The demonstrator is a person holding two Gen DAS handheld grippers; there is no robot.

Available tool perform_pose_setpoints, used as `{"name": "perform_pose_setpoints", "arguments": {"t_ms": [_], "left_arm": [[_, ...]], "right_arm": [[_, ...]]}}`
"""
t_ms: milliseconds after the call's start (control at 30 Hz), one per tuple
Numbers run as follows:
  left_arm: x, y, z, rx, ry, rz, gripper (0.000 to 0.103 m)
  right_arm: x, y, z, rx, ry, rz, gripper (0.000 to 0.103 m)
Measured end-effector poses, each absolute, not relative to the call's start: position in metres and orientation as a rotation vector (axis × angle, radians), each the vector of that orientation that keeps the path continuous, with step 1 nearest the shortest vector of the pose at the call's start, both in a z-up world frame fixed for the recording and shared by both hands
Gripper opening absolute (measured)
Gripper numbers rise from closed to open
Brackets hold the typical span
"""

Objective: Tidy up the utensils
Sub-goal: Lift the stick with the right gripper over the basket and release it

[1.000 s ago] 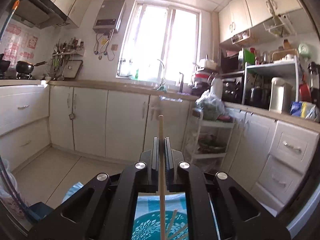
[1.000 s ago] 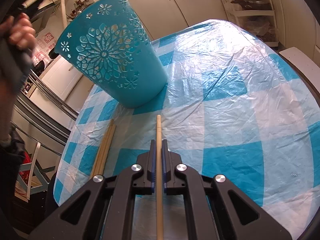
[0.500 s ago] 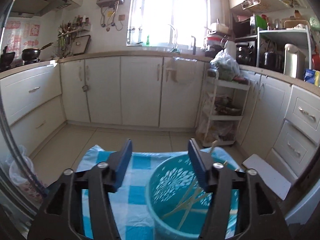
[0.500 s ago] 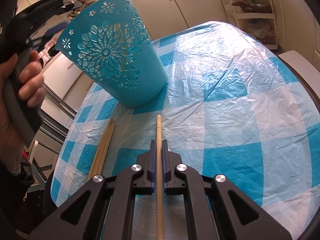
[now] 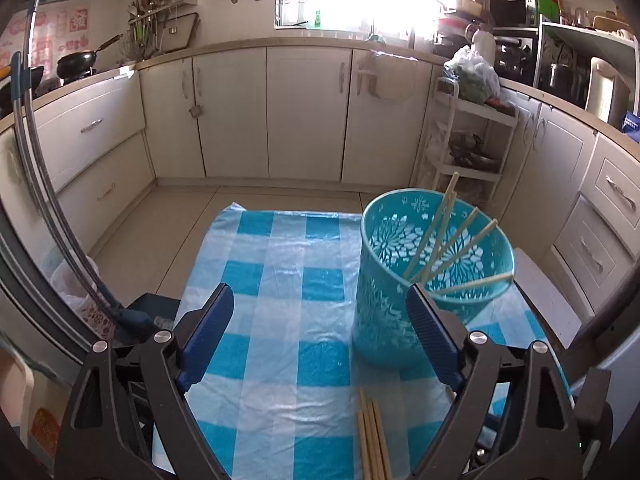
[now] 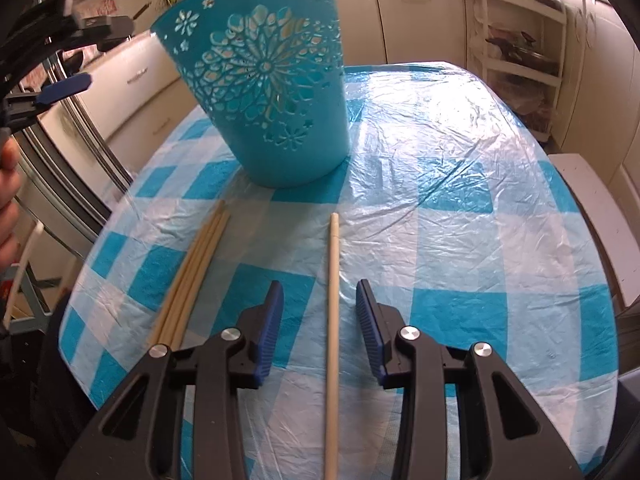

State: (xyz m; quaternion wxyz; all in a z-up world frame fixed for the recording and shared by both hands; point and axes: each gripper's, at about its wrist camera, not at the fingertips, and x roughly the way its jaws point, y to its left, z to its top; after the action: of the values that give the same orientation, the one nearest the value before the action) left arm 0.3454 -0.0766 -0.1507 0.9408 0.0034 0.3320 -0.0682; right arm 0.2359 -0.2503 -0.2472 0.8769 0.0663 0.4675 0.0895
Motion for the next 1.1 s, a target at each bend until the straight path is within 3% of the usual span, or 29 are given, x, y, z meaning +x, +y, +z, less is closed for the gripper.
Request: {"name": "perform_pose_setpoints", "arguments": {"t_ms": [300, 700, 1100], "left_arm": [[0.328, -0.077, -0.148, 0.029, 0.698, -0.158, 0.086], [0.317, -0.073, -0.14, 0.027, 0.704, -0.17, 0.086], [0.315, -0.069, -0.142, 0.008, 0.729, -0.172, 0.087]], "right_arm": [[0.24, -0.239, -0.248, -0.036, 1.009, 0.125, 0.006], [0.222, -0.259, -0.211, 0.182, 0.928, 0.229, 0.006], [0.226, -0.282, -0.094, 0.507, 0.548, 0.418, 0.006]]}}
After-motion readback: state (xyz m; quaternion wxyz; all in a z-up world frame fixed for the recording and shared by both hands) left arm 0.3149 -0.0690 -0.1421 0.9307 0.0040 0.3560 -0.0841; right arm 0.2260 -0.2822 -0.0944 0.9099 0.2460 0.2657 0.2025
